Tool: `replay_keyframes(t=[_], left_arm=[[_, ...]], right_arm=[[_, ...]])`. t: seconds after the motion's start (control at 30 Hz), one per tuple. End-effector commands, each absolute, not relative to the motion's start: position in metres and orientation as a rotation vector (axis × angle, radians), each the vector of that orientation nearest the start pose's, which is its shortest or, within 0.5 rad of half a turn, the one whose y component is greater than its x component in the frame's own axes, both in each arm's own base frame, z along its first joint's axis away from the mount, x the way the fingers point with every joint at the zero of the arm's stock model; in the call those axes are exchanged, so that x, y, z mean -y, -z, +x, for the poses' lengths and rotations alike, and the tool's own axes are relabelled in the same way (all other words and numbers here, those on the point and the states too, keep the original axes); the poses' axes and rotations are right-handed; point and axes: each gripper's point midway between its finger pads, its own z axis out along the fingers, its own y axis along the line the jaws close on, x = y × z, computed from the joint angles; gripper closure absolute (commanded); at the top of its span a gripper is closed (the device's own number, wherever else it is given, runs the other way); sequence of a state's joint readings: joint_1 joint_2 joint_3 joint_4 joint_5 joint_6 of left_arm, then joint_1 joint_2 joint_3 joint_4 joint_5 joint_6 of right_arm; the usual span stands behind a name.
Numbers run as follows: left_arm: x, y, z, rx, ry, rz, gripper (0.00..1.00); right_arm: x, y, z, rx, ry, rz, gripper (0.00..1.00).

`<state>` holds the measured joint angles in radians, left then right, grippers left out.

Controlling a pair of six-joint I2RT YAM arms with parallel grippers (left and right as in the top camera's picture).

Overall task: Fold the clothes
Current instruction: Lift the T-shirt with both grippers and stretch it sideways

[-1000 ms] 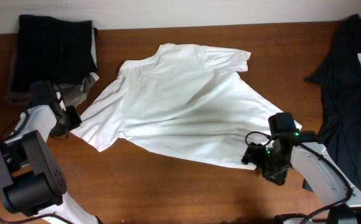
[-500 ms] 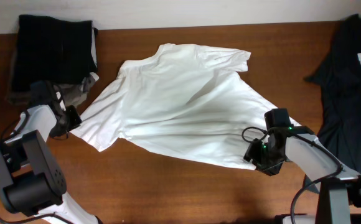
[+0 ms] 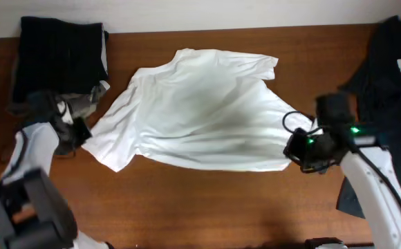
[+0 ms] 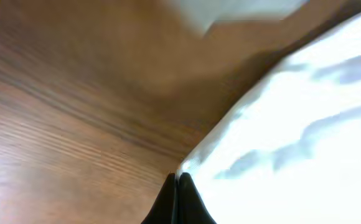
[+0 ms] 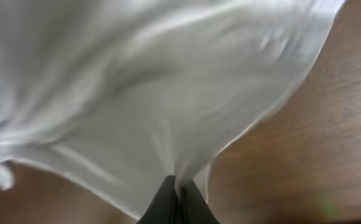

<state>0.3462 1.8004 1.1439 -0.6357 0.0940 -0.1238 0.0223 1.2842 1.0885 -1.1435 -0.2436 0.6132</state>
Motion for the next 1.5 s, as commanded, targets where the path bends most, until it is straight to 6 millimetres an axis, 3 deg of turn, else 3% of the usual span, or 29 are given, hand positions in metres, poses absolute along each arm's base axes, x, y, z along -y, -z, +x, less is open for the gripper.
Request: replay_keyframes(t=[0.0, 0.07, 0.13, 0.3, 0.4, 0.5, 0.6, 0.67, 0.77, 0.83, 0.87, 0.93, 1.03, 1.1, 1.17, 1.27, 1.3, 1.33, 1.37, 1.4, 1.47], left_arm=[[-0.088, -0.162, 0.376, -2.460, 0.091, -0.452, 1.00], [-0.074, -0.206, 0.371, -2.347, 0.087, -0.381, 1.00], [-0.056, -0.270, 0.356, -2.171, 0.085, -0.294, 0.99], [-0.031, -0.347, 0.315, -1.967, 0.141, -0.202, 0.99], [-0.023, -0.425, 0.278, -1.794, 0.122, -0.157, 1.00], [-0.016, -0.488, 0.243, -1.674, 0.107, -0.129, 0.99], [-0.010, -0.530, 0.215, -1.586, 0.096, -0.109, 1.00], [-0.010, -0.540, 0.212, -1.553, 0.092, -0.103, 1.00], [-0.016, -0.528, 0.241, -1.613, 0.102, -0.119, 0.99], [-0.022, -0.511, 0.272, -1.683, 0.112, -0.135, 1.00], [-0.029, -0.492, 0.307, -1.749, 0.120, -0.150, 1.00], [-0.041, -0.467, 0.367, -1.799, 0.128, -0.165, 0.99], [-0.053, -0.420, 0.450, -1.853, 0.188, -0.193, 1.00], [-0.053, -0.376, 0.496, -1.908, 0.245, -0.179, 0.99], [-0.049, -0.351, 0.519, -1.933, 0.269, -0.177, 0.99], [-0.033, -0.357, 0.525, -1.904, 0.282, -0.138, 1.00], [-0.026, -0.359, 0.525, -1.903, 0.287, -0.126, 0.99], [-0.020, -0.357, 0.524, -1.917, 0.297, -0.119, 1.00], [-0.016, -0.350, 0.521, -1.948, 0.305, -0.120, 0.99], [-0.014, -0.341, 0.517, -1.988, 0.312, -0.127, 0.99], [-0.011, -0.313, 0.509, -2.097, 0.320, -0.154, 1.00]], right_arm=[[-0.045, -0.197, 0.257, -2.710, -0.468, 0.721, 0.96], [-0.044, -0.229, 0.256, -2.639, -0.473, 0.672, 0.96], [-0.036, -0.268, 0.248, -2.564, -0.425, 0.627, 0.96], [-0.022, -0.333, 0.237, -2.429, -0.352, 0.583, 0.96], [-0.022, -0.396, 0.224, -2.274, -0.378, 0.508, 0.96], [-0.021, -0.449, 0.204, -2.127, -0.407, 0.462, 0.96], [-0.019, -0.490, 0.192, -1.989, -0.420, 0.431, 0.96], [-0.011, -0.509, 0.197, -1.917, -0.385, 0.443, 0.96], [-0.010, -0.513, 0.230, -1.918, -0.374, 0.451, 0.96], [-0.011, -0.498, 0.266, -1.979, -0.361, 0.468, 0.96], [-0.012, -0.481, 0.306, -2.036, -0.349, 0.483, 0.96], [-0.013, -0.460, 0.360, -2.074, -0.338, 0.488, 0.96], [-0.015, -0.419, 0.428, -2.144, -0.314, 0.483, 0.96], [-0.009, -0.394, 0.452, -2.195, -0.293, 0.503, 0.96], [0.011, -0.393, 0.459, -2.183, -0.267, 0.534, 0.96], [0.037, -0.405, 0.450, -2.158, -0.307, 0.579, 0.95], [0.039, -0.402, 0.446, -2.181, -0.340, 0.563, 0.88], [0.039, -0.396, 0.441, -2.220, -0.353, 0.539, 0.55], [0.038, -0.386, 0.436, -2.271, -0.338, 0.518, 0.39], [0.037, -0.377, 0.432, -2.314, -0.327, 0.506, 0.30], [0.032, -0.347, 0.421, -2.446, -0.321, 0.523, 0.24]])
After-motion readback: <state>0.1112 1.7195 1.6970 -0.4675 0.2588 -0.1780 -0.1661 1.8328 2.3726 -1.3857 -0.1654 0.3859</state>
